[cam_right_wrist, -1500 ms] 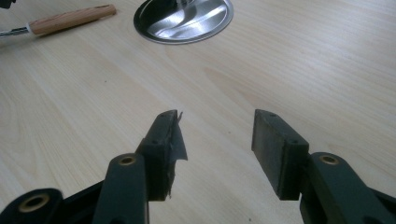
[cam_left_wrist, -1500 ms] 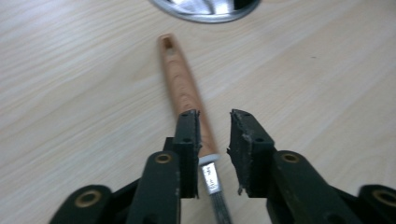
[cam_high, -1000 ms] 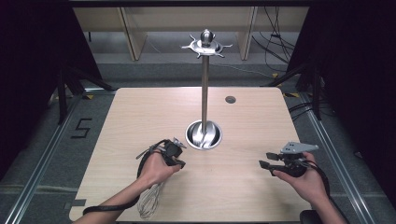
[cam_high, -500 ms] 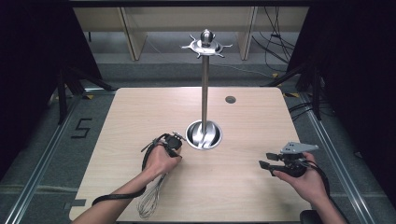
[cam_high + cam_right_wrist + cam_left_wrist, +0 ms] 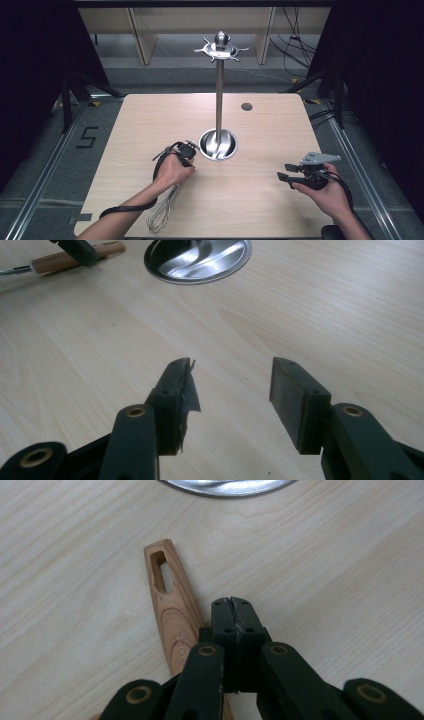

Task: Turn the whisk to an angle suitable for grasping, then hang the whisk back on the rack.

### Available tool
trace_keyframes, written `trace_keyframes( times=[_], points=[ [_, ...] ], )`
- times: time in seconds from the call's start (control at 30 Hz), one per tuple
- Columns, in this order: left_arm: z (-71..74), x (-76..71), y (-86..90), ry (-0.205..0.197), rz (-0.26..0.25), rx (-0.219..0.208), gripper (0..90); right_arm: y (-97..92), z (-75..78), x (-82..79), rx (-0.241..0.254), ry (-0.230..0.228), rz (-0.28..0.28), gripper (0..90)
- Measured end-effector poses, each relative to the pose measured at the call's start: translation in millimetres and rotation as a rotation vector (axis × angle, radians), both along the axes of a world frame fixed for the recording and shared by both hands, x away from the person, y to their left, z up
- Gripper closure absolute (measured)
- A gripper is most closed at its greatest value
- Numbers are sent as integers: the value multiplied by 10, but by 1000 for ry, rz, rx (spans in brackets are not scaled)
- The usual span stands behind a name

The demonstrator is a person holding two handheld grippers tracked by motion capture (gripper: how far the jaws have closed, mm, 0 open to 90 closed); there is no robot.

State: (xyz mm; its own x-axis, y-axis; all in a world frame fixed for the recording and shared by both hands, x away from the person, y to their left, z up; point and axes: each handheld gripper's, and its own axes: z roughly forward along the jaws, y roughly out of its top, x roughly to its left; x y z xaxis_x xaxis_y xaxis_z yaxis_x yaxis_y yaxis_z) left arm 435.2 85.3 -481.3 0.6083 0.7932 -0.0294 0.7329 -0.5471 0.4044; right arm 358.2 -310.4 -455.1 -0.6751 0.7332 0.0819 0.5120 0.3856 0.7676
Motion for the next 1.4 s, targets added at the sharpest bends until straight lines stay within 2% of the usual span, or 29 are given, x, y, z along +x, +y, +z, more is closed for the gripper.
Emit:
trace_keyframes(
  times=[0.07, 0.1, 0.33, 0.37, 0.4, 0.47, 0.53, 0.63, 0.67, 0.7, 0.73, 0.8, 0.83, 0.87, 0.93, 0.97, 1.0, 1.03, 1.1, 1.13, 1.23, 1.3, 1.33, 1.4],
  points=[
    [1, 29, 19, -3, 24, -1, 895, -10, 5, -1, -11, -5, -2, 517],
    [5, 49, 37, -5, 35, -1, 895, -8, 1, -1, -4, 7, 2, 517],
    [31, 208, 187, -15, 125, -3, 895, -5, -2, -3, 1, 7, -1, 516],
    [39, 225, 217, -19, 130, -2, 895, -3, 5, -20, 4, 30, -17, 516],
    [42, 239, 244, -24, 142, 0, 895, -3, 5, -20, 4, 30, -17, 516],
    [61, 258, 308, -16, 140, 13, 894, -9, -5, -10, 5, 23, -5, 516],
    [54, 269, 355, -12, 153, -2, 893, -8, -8, -9, 8, 21, -6, 516],
    [58, 287, 393, -18, 153, 6, 888, -11, -11, -8, 6, 22, -8, 515],
    [60, 288, 401, -18, 158, -3, 888, -11, -11, -8, 6, 22, -8, 515],
    [84, 284, 422, -31, 137, -16, 854, -18, -7, -10, 3, 28, -15, 515],
    [84, 284, 422, -31, 137, -16, 831, -18, -7, -10, 3, 28, -15, 515],
    [139, 237, 436, -50, 150, -46, 810, -22, -17, -6, 10, 23, -19, 514],
    [172, 218, 459, -64, 157, -62, 793, -36, -20, 4, -2, 2, -15, 514],
    [203, 196, 488, -81, 165, -82, 744, -35, -22, -8, 10, 34, -23, 513],
    [264, 149, 569, -104, 175, -131, 712, -45, -29, -1, 2, 28, -19, 514],
    [319, 113, 650, -109, 191, -141, 641, -53, -27, -2, 7, 32, -24, 513],
    [319, 113, 650, -109, 191, -141, 602, -53, -27, -2, 7, 32, -24, 513],
    [341, 97, 690, -106, 200, -145, 602, -49, -31, -1, 14, 27, -28, 513],
    [371, 68, 763, -111, 226, -166, 528, -38, -16, -2, 5, 17, -29, 513],
    [377, 54, 788, -111, 245, -173, 528, -38, -16, -2, 5, 17, -29, 513],
    [356, 26, 838, -96, 260, -161, 487, -16, -5, 15, -3, -1, -15, 513],
    [325, 6, 835, -78, 260, -139, 452, 24, 0, 2, -7, 20, -12, 512],
    [325, 6, 835, -78, 260, -139, 444, 18, -1, 15, -17, -5, -3, 512],
    [331, 1, 807, -55, 280, -134, 437, 11, 5, 19, -23, -3, 3, 512]
  ],
)
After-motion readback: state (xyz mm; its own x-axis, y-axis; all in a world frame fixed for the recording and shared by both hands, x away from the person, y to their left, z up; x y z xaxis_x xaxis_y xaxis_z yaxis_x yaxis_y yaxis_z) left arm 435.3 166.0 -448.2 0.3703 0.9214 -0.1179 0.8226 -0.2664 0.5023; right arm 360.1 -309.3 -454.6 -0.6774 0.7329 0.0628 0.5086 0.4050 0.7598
